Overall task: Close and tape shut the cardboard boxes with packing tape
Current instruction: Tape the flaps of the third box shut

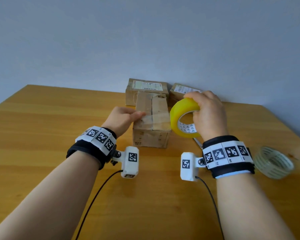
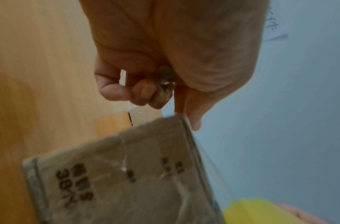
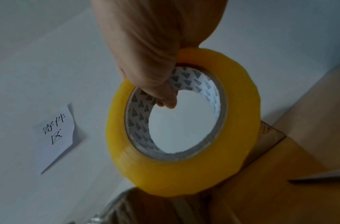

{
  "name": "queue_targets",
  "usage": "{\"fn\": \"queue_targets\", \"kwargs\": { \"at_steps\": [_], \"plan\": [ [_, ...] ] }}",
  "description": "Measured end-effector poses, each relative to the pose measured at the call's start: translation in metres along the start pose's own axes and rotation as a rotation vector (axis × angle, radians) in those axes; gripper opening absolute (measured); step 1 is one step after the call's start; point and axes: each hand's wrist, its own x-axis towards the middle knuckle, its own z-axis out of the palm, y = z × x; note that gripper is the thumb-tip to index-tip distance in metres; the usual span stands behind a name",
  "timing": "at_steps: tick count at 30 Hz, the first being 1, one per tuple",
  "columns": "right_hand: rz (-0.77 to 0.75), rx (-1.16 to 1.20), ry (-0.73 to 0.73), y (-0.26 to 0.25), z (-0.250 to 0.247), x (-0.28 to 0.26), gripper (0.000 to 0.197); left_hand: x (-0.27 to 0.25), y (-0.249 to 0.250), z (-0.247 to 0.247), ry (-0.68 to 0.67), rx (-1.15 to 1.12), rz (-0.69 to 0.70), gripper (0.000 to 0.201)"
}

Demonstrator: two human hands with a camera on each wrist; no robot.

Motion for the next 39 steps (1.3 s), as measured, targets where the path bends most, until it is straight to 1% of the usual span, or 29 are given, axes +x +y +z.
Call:
{"fn": "queue_targets", "kwargs": {
  "at_steps": [2, 5, 8, 10, 12, 16, 18, 19, 21, 24, 25, 28, 30, 32, 34, 36, 39],
  "plan": [
    [0.009, -0.004, -0.022, 0.001, 0.0, -0.001, 0.057, 0.004, -0.005, 0.006, 0.049, 0.041, 0.019, 0.014],
    [0.011, -0.006, -0.039, -0.002, 0.0, 0.0, 0.056, 0.006, -0.012, 0.009, 0.096, 0.133, 0.041, 0.014],
    [0.055, -0.024, -0.111, -0.004, -0.005, 0.005, 0.056, 0.005, -0.01, 0.008, 0.089, 0.217, 0.064, 0.015],
    [0.077, -0.051, -0.168, -0.005, -0.008, 0.007, 0.055, 0.002, -0.003, 0.008, 0.075, 0.207, 0.062, 0.013],
    [0.082, -0.064, -0.201, -0.007, -0.01, 0.006, 0.052, 0.002, 0.007, 0.011, 0.062, 0.216, 0.044, 0.02],
    [0.092, -0.081, -0.219, -0.014, -0.013, 0.006, 0.05, -0.001, 0.019, 0.019, 0.059, 0.562, 0.023, 0.045],
    [0.157, -0.052, -0.212, -0.017, -0.017, 0.008, 0.055, -0.002, 0.021, 0.017, 0.031, 0.608, 0.026, 0.047],
    [0.211, -0.029, -0.221, -0.016, -0.019, 0.01, 0.057, -0.003, 0.02, 0.016, 0.011, 0.588, 0.017, 0.046],
    [0.303, 0.014, -0.266, -0.015, -0.022, 0.011, 0.057, -0.005, 0.013, 0.015, -0.017, 0.443, -0.017, 0.043],
    [0.348, 0.042, -0.301, -0.012, -0.022, 0.007, 0.047, -0.01, 0.003, 0.019, -0.03, 0.126, -0.119, 0.027],
    [0.368, 0.056, -0.296, -0.011, -0.023, 0.006, 0.044, -0.011, 0.001, 0.02, -0.029, 0.089, -0.128, 0.023],
    [0.449, 0.091, -0.308, -0.012, -0.024, 0.001, 0.037, -0.009, 0.002, 0.022, -0.02, 0.104, -0.095, 0.017],
    [0.462, 0.079, -0.318, -0.012, -0.026, -0.001, 0.033, -0.006, 0.004, 0.019, -0.041, 0.082, -0.077, 0.017],
    [0.461, 0.054, -0.324, -0.013, -0.026, -0.001, 0.029, -0.003, 0.005, 0.014, -0.082, 0.115, -0.068, 0.017],
    [0.466, 0.043, -0.341, -0.014, -0.027, 0.0, 0.03, -0.002, 0.008, 0.009, -0.086, 0.141, -0.083, 0.018],
    [0.468, 0.047, -0.354, -0.016, -0.03, 0.001, 0.033, -0.002, 0.011, 0.002, -0.024, 0.154, -0.119, 0.024],
    [0.512, 0.09, -0.386, -0.018, -0.034, -0.001, 0.046, -0.007, 0.018, -0.01, 0.158, 0.226, -0.16, 0.029]
  ]
}}
